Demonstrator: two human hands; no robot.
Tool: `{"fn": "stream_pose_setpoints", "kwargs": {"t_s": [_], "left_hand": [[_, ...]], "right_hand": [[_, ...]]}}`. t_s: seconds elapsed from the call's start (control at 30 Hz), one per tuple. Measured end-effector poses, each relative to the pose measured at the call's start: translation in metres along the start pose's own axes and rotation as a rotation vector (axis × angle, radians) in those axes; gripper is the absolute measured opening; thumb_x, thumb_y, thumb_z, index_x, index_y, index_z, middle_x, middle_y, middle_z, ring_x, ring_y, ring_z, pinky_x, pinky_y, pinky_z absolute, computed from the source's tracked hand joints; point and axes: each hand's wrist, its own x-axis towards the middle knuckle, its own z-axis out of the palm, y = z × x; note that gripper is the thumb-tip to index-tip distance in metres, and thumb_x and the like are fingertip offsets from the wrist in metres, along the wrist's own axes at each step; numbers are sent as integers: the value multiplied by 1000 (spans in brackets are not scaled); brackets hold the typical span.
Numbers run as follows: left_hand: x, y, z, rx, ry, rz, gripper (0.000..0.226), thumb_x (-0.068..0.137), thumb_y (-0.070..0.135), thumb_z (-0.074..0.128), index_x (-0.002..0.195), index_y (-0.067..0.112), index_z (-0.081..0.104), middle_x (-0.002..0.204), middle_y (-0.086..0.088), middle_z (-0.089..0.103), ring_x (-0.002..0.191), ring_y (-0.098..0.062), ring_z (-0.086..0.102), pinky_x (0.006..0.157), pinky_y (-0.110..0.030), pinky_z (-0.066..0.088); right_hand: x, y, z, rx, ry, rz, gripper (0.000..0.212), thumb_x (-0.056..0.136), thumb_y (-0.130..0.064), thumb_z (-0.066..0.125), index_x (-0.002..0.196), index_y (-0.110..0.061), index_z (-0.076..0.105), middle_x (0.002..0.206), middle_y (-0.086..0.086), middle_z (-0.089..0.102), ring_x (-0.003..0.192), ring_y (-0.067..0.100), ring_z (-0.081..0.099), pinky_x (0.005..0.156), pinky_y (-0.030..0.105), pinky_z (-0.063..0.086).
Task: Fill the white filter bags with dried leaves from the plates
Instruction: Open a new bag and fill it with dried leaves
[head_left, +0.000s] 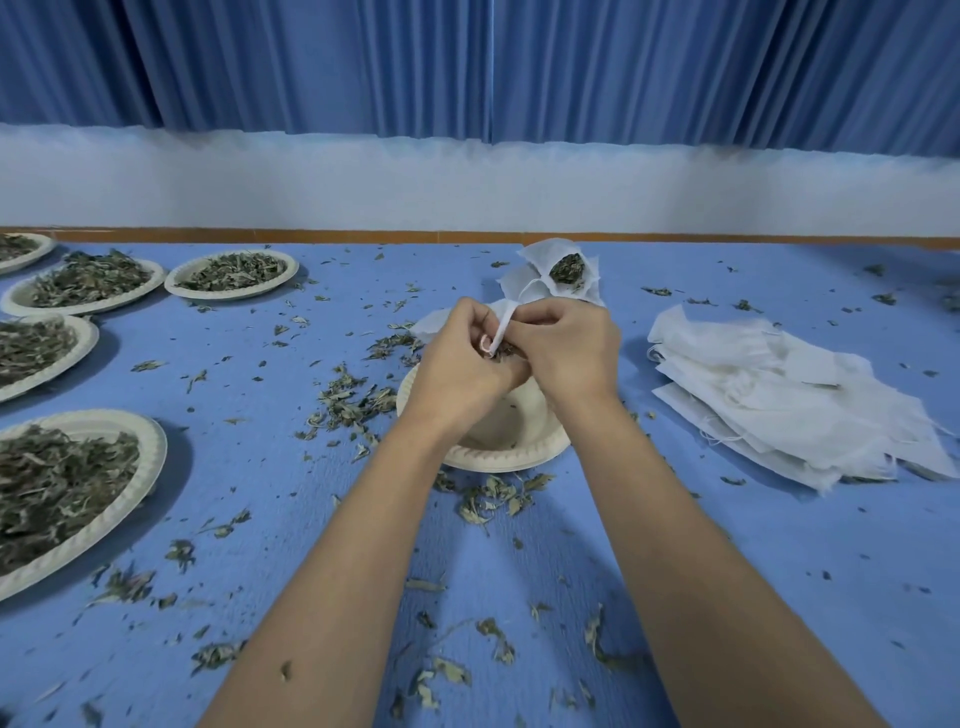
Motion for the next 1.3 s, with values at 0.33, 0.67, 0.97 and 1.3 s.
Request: {"fn": "stream_pose_setpoints", "kwargs": {"t_s": [0.33,0.67,0.97,1.3], "left_hand": [[4,-6,-5,36,134,67,35,68,19,79,67,19,45,64,0,41,54,-8,33,47,-16,29],[5,-7,-8,0,164,51,36,74,14,74,59,22,43,55,10,42,55,-9,38,55,-25,35],[5,-7,-12,-21,155,99,31,82,14,68,63,19,44,59,7,42,53,-4,36,49,-14,32],[11,-10,-11,296,384,149,28,75,-8,53,63,13,40,57,4,38,50,-7,29,47,-18,28]], "right_hand": [[1,-2,-9,234,-219,110,13,81,-7,66,71,-12,72,65,2,67,61,12,59,60,21,54],[3,-12,-23,275,-324,220,21,87,-22,54,73,-18,69,64,-8,71,57,2,54,58,16,38],[5,4,-15,-2,-206,-98,9,84,-21,64,88,-20,72,76,-12,65,74,5,60,71,21,46],[0,-1,-8,-326,-179,-241,8,75,-18,61,68,-17,64,56,-9,57,57,7,52,49,19,37]]}}
